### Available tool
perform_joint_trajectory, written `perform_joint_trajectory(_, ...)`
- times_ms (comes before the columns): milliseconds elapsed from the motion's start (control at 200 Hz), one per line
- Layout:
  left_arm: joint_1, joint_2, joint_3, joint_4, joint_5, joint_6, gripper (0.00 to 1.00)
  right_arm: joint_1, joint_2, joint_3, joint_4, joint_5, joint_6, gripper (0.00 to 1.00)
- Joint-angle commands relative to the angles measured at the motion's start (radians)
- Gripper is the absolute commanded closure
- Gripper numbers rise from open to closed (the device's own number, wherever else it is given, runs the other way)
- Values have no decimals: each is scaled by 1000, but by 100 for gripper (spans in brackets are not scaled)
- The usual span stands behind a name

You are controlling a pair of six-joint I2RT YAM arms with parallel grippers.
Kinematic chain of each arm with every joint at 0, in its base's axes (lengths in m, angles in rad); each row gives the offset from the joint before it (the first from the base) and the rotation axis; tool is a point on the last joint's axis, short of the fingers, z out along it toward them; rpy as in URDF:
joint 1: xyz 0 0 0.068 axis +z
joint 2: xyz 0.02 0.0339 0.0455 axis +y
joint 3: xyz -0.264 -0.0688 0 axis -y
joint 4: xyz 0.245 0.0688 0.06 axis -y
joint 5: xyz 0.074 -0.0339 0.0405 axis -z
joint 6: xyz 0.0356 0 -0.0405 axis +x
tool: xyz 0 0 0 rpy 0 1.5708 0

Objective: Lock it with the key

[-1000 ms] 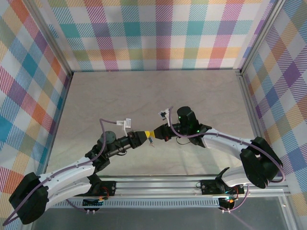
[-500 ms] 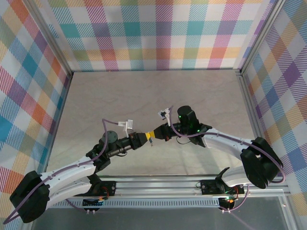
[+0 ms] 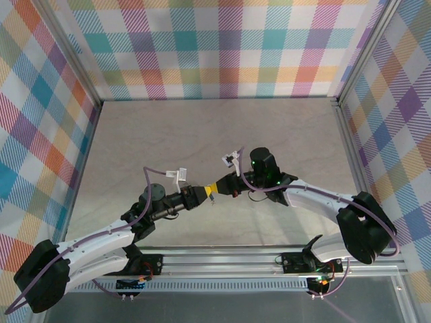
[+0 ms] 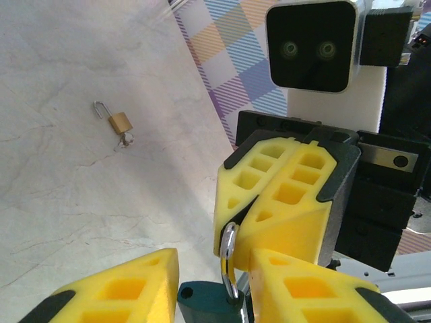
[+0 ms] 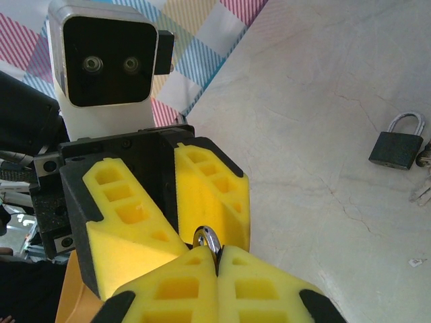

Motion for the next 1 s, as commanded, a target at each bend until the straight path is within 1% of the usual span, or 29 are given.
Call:
perform_joint_trajectory(0,4,-16,10,30,-20,15,67,4,18,26,58,-59,0,100)
perform_joint_trajectory(85,4,-17,15,28,-26,17,68,7,20,26,58,-66,-5,100)
perform_joint_trajectory(225,4,-21,20,21,-41,19,75,12,22,25,55,-68,-12,100)
perform_joint_trajectory(575,5,-10,27,33,-39,19,81,18,27,23,62,-69,-11,100)
perform_joint_trajectory(635,6,-9,27,34,-38,19,85,20,28,24,64,-68,-12,100)
perform_joint_trajectory(725,5,-8,30,26,-38,22,89,20,26,25,64,-70,-11,100)
perform_joint_trajectory(845,5,-4,34,17,-37,28,100,22,22,25,63,-68,-13,100)
perform_joint_trajectory(995,7,-5,39,9,-41,31,100,23,18,26,59,-72,-14,100)
